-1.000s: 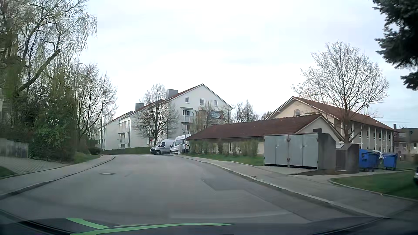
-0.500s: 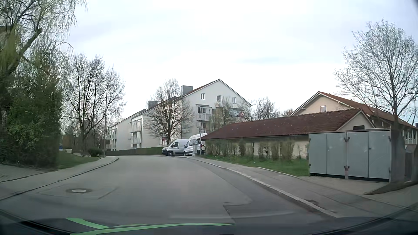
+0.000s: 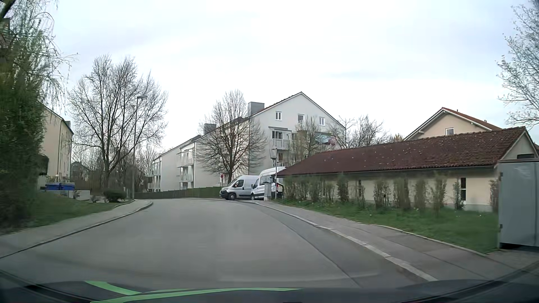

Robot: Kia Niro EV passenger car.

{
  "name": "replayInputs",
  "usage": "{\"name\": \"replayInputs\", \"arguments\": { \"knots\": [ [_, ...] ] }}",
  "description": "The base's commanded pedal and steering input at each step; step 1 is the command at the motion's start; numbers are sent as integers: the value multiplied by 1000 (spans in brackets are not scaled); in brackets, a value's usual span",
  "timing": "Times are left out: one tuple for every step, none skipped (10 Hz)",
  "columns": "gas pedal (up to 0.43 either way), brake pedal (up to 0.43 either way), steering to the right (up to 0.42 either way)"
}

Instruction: Follow the waypoints while adhering to traffic rules and regulations

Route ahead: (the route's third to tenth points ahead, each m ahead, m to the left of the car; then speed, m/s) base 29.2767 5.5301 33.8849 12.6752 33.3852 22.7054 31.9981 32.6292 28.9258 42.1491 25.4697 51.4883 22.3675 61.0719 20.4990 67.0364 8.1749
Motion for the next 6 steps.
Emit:
{"name": "replayInputs", "arguments": {
  "knots": [
    [59,0,-44],
    [0,0,-45],
    [0,0,-45],
    [0,0,-45],
    [0,0,-45],
    [0,0,-45]
  ]
}}
